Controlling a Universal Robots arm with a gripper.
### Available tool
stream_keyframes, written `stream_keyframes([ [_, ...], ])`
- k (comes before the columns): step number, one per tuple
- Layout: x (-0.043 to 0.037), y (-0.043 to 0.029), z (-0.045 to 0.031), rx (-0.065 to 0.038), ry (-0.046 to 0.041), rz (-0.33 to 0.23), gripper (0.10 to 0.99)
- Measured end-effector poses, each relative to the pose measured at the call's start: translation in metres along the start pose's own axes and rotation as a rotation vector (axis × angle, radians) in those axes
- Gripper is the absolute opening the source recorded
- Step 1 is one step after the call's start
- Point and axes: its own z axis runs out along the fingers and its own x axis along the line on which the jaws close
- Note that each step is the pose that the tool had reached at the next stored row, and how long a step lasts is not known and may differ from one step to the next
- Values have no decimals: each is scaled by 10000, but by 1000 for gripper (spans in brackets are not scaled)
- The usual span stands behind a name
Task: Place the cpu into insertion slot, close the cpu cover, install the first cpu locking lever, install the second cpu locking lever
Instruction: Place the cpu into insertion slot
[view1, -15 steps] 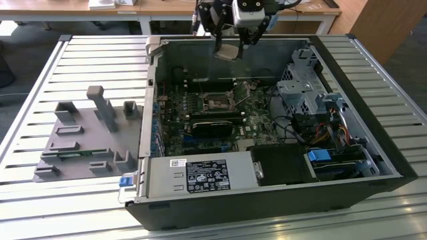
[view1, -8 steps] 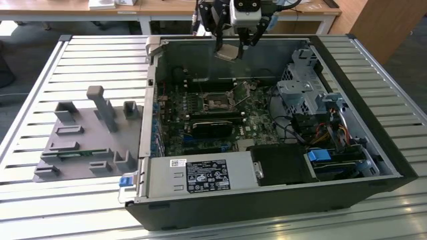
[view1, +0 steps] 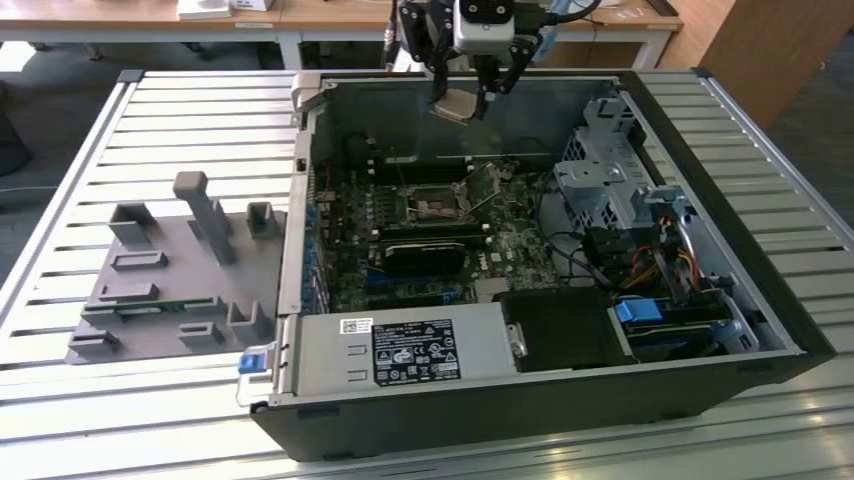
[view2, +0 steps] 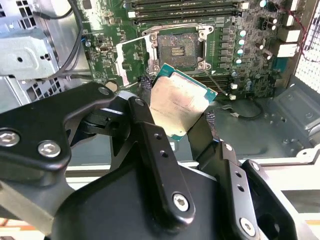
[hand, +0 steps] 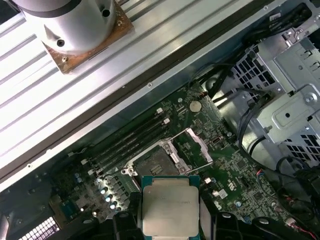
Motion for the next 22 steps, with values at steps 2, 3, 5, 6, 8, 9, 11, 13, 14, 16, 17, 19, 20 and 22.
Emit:
stream_keyframes([
  [2, 0, 0, 1, -4, -16, 178, 541],
  [3, 0, 0, 1, -5, -25, 273, 541],
  [5, 0, 0, 2, -10, -42, 470, 541],
  [6, 0, 0, 3, -12, -50, 562, 541],
  [8, 0, 0, 4, -15, -64, 716, 541],
  [9, 0, 0, 5, -15, -70, 785, 541],
  [11, 0, 0, 6, -17, -81, 903, 541],
  [13, 0, 0, 7, -19, -91, 1021, 541],
  [14, 0, -1, 8, -20, -96, 1080, 541],
  [16, 0, -1, 9, -22, -107, 1201, 541],
  [17, 0, -1, 9, -22, -113, 1261, 541],
  [19, 0, -1, 11, -23, -124, 1388, 541],
  [20, 0, -1, 11, -24, -130, 1448, 541],
  [22, 0, -1, 12, -25, -140, 1565, 541],
])
